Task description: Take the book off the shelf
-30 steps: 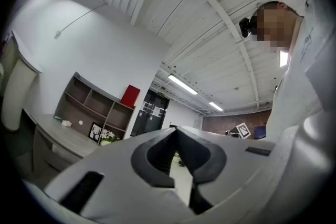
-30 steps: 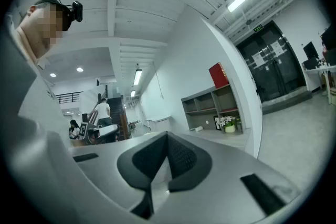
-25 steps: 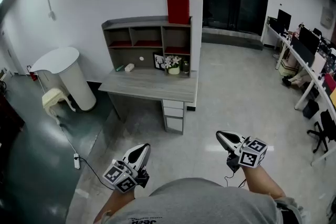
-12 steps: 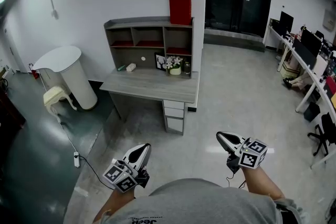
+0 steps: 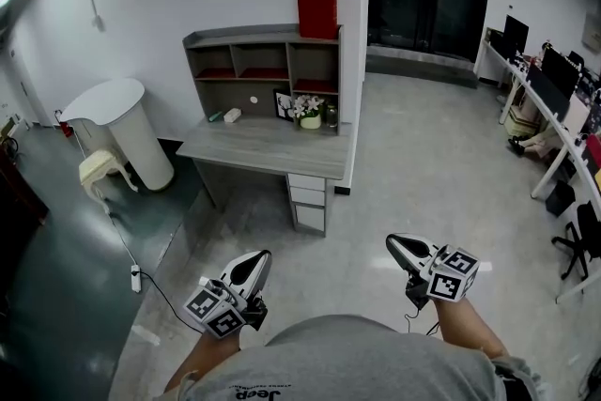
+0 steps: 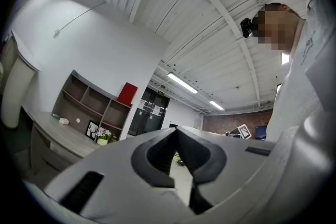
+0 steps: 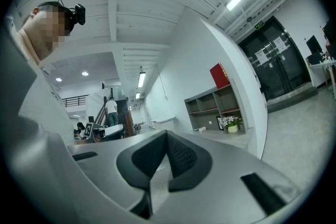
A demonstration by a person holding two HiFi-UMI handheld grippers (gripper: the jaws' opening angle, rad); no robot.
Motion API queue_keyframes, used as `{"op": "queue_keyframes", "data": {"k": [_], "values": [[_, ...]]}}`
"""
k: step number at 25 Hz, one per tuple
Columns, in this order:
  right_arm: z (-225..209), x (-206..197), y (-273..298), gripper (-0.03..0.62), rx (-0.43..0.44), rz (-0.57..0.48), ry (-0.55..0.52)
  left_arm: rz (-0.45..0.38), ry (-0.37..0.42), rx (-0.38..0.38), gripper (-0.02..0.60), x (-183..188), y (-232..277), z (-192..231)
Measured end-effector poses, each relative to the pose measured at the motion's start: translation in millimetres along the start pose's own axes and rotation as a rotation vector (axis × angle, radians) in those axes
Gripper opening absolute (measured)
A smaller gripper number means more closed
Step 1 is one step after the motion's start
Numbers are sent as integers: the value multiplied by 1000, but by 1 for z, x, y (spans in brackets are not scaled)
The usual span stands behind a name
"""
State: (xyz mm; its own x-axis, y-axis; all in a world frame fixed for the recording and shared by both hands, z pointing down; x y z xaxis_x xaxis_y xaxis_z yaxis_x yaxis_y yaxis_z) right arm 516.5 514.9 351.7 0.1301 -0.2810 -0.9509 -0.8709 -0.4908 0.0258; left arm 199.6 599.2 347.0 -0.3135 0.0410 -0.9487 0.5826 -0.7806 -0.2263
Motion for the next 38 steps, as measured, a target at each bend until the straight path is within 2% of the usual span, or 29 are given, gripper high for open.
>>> {"op": "queue_keyframes", "data": {"k": [14,23,31,38], "values": [[-52,6,-86,5,10,3,-9,6,-14,5,9,-33,67,-67],[-76,2,-104,5,5,-3,4,30,-19,-7,9,-45,91,-77],[-85,2,-54,5,0,35,-20,20,-58,-13,9,-49,97,-25],[-115,5,46,5,-59,34,-36,10,-74,-62,9,-44,114,89]]}}
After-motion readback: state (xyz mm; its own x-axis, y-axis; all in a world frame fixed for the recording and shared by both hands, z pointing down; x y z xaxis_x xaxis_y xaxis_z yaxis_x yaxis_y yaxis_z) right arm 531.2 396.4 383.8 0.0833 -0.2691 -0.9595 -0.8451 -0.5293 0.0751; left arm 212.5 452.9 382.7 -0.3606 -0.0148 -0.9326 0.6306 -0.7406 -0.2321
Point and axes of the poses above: the fingertips, and each gripper's own axes: y forward along the fingers, z to its left, x out of its top, the point moved 5 cm from there along -y, backward along the fingers, and after that the axes turned 2 degrees about y, right-handed, at the moved point
